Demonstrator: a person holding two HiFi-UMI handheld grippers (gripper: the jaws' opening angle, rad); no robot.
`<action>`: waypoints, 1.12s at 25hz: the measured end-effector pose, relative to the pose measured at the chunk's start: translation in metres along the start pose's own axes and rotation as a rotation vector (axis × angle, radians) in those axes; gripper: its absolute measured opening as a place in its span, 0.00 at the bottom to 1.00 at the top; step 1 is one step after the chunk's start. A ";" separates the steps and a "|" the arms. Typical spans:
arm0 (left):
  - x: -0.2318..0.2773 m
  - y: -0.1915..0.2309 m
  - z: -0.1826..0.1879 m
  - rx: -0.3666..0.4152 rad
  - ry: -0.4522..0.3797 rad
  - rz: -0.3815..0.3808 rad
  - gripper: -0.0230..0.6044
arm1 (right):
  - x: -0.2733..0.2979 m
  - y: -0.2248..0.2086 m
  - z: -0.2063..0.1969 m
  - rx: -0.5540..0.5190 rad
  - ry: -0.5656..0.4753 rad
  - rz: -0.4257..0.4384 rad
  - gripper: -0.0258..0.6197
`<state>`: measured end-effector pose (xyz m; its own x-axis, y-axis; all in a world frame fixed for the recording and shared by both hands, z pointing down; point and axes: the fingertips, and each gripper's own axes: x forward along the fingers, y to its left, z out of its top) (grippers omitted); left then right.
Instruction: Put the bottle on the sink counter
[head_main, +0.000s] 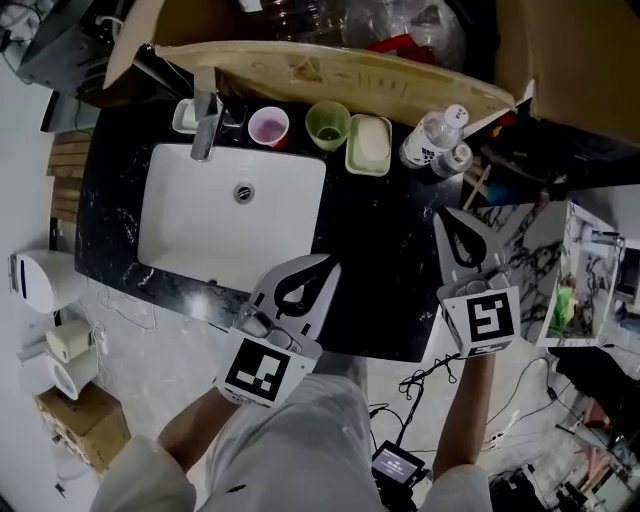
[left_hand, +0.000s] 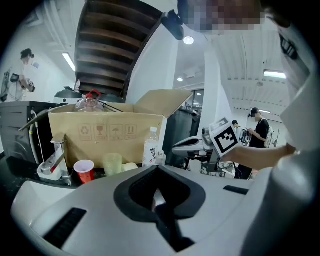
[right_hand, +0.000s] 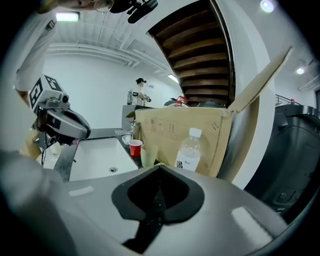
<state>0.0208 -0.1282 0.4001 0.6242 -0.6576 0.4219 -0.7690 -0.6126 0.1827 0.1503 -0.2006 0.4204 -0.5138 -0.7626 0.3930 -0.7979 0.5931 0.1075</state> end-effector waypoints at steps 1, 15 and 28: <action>-0.004 0.001 0.001 -0.003 -0.003 0.004 0.05 | -0.002 0.003 0.001 0.004 0.000 0.000 0.06; -0.056 0.016 0.023 -0.029 -0.049 0.078 0.05 | -0.045 0.041 0.063 0.011 -0.094 -0.063 0.06; -0.092 0.023 0.050 0.034 -0.122 0.097 0.05 | -0.096 0.065 0.104 0.091 -0.177 -0.168 0.06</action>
<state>-0.0472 -0.1041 0.3211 0.5607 -0.7618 0.3246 -0.8228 -0.5566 0.1150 0.1146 -0.1157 0.2951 -0.4121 -0.8868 0.2094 -0.8978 0.4344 0.0724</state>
